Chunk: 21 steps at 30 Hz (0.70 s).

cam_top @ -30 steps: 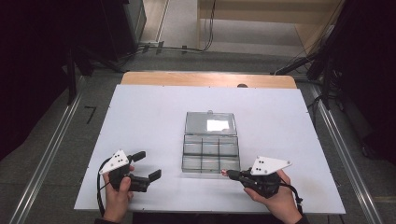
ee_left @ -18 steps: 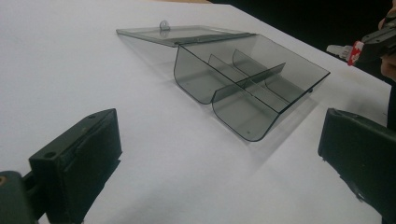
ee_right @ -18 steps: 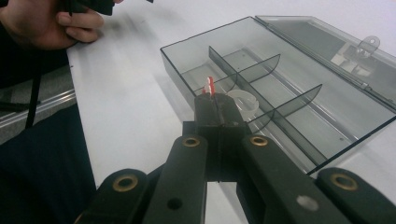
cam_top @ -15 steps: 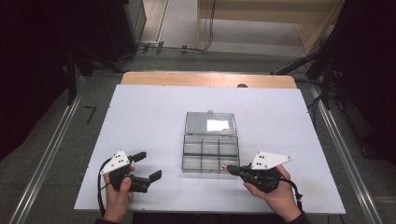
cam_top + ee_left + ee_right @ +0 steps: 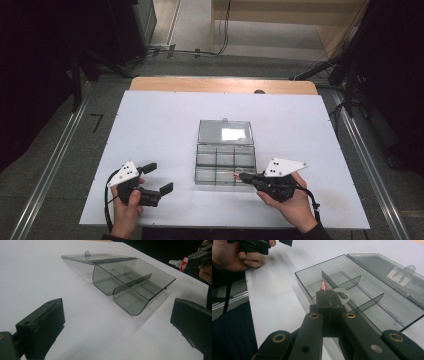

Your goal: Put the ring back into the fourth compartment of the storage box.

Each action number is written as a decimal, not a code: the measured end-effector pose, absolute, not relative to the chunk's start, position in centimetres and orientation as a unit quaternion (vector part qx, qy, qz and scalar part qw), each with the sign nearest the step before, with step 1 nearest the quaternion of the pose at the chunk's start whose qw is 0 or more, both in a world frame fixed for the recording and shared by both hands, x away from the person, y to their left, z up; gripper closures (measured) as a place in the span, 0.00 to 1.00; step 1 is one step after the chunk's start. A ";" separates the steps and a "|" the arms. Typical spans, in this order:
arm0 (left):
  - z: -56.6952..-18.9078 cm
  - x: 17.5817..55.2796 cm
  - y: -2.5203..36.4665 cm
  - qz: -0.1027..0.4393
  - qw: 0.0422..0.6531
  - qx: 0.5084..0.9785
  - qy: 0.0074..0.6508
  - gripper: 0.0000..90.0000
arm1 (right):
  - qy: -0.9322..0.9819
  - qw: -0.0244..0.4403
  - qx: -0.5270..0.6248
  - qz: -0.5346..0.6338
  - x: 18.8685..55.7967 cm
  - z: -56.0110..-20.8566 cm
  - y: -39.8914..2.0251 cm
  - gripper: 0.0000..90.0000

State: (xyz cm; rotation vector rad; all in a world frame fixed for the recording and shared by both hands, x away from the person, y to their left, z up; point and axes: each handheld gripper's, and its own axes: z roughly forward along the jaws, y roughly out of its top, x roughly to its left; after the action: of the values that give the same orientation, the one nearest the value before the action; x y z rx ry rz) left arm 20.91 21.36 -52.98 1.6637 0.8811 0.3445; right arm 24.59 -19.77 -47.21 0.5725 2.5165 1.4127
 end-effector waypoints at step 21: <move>-53.0 20.9 21.4 0.143 0.575 0.712 0.376 0.00 | 0.852 0.096 0.199 0.475 25.8 -47.0 -18.5 0.98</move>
State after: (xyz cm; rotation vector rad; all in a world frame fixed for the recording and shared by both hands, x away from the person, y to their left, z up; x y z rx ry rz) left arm 20.95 21.36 -53.00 1.6679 0.8797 0.3360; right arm 25.83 -18.53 -47.01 0.5908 2.5234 1.4085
